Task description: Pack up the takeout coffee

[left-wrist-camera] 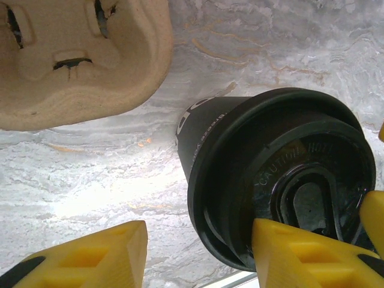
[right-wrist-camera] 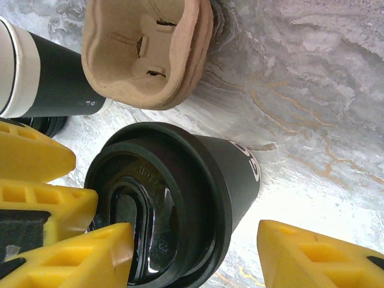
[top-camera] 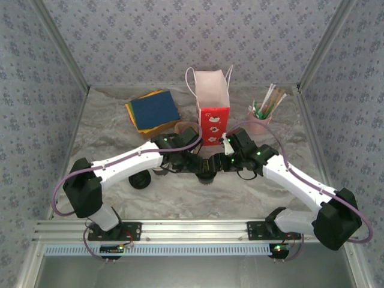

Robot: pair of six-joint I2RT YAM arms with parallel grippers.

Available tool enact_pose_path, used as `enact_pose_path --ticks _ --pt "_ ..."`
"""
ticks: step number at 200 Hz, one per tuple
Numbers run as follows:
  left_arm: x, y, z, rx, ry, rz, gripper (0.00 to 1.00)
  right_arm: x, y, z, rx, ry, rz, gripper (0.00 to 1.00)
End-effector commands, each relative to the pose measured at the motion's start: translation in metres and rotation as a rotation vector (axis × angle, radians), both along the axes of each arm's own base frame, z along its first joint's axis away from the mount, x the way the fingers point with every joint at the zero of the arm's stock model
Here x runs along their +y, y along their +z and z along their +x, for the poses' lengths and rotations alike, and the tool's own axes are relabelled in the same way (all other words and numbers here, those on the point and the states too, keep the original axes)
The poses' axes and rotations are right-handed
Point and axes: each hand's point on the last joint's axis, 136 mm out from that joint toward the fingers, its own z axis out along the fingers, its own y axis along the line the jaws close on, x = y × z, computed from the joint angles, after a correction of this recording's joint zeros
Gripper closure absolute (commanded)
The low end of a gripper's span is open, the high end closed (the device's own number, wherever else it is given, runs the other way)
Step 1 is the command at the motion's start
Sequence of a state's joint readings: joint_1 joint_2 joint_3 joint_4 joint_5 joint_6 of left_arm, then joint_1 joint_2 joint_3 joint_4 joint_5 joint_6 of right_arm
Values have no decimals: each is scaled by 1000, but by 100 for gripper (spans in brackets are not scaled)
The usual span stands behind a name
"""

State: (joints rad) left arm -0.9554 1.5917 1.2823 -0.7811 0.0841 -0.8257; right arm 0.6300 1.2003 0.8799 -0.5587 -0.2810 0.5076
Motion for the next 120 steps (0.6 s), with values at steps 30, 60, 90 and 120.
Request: enact_pose_path --ticks 30,60,90,120 --pt "-1 16 9 -26 -10 17 47 -1 8 2 -2 2 -8 42" --pt "-6 27 14 -42 -7 -12 46 -1 8 3 -5 0 -9 42" --pt "-2 44 21 -80 17 -29 44 -2 15 7 -29 -11 -8 41" --pt "19 61 32 -130 73 -28 36 -2 19 15 -46 -21 -17 37"
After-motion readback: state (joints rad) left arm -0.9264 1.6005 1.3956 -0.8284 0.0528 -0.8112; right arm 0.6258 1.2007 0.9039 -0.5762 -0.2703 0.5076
